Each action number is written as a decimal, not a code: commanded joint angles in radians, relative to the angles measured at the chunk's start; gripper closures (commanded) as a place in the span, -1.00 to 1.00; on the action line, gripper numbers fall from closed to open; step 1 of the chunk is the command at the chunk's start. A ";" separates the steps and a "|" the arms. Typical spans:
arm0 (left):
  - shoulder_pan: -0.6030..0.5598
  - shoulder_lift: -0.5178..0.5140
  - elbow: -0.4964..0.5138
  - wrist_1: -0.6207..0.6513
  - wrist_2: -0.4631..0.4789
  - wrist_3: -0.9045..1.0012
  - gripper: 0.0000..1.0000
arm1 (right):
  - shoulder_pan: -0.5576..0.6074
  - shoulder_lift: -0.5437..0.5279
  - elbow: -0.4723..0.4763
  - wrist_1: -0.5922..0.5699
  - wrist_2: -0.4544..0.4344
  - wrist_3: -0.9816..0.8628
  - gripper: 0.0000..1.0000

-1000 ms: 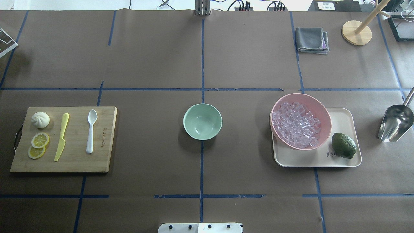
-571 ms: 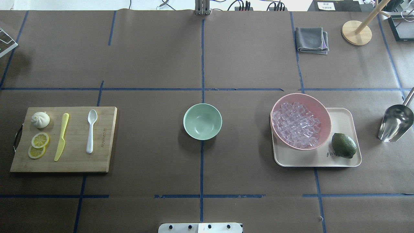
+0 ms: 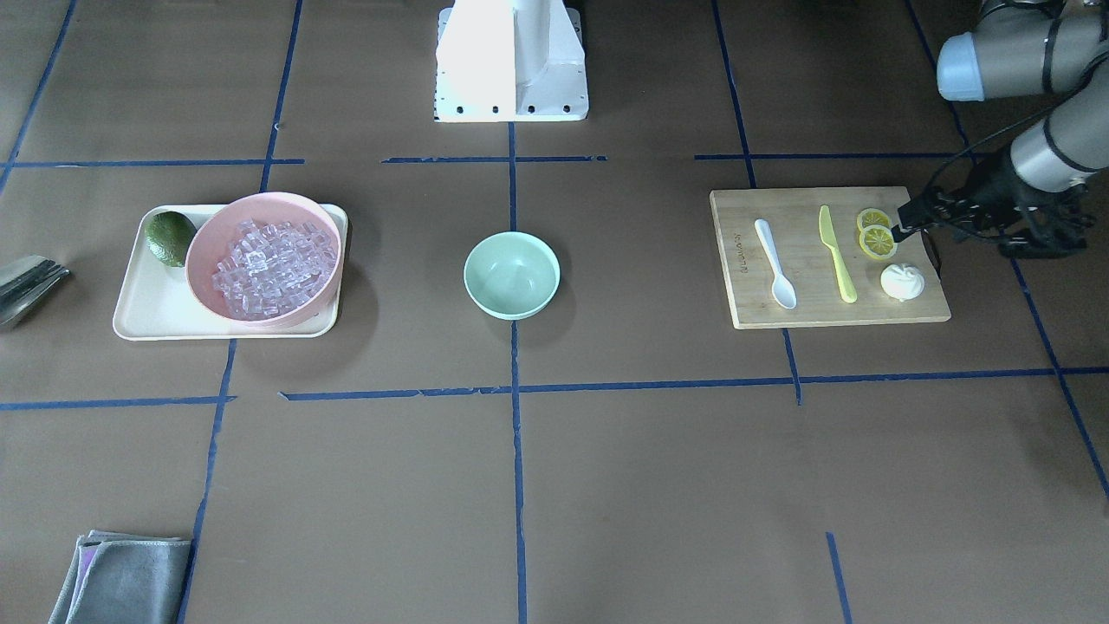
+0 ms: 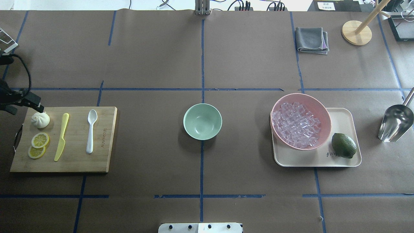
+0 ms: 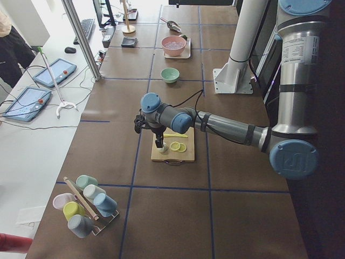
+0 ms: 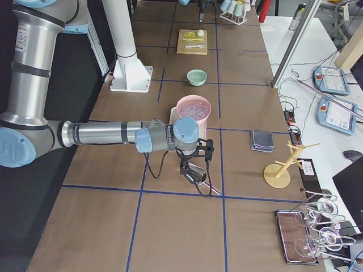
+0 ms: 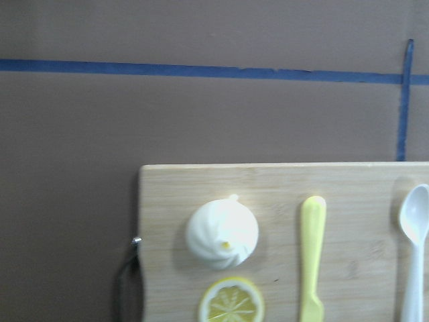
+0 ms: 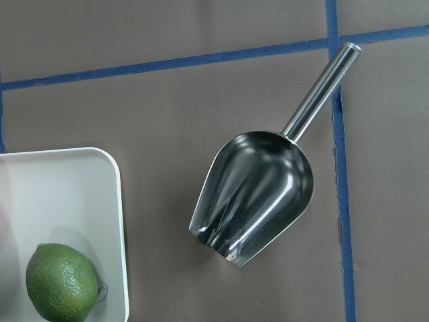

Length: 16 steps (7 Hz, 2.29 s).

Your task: Put spoon and ice into bowl

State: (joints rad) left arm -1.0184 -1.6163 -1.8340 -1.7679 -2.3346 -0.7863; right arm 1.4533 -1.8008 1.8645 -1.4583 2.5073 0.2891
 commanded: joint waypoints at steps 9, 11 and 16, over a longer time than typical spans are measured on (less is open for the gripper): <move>0.304 -0.139 0.064 -0.005 0.233 -0.266 -0.74 | -0.008 -0.003 0.010 0.000 -0.001 0.004 -0.99; 0.304 -0.142 0.073 -0.007 0.233 -0.264 -0.72 | -0.008 -0.005 0.010 0.000 -0.001 0.004 -0.99; 0.304 -0.165 0.096 -0.005 0.233 -0.268 -0.15 | -0.008 -0.005 0.012 0.001 0.001 0.004 -0.99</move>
State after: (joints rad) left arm -0.7148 -1.7801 -1.7407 -1.7733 -2.1016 -1.0538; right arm 1.4450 -1.8055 1.8755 -1.4574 2.5069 0.2930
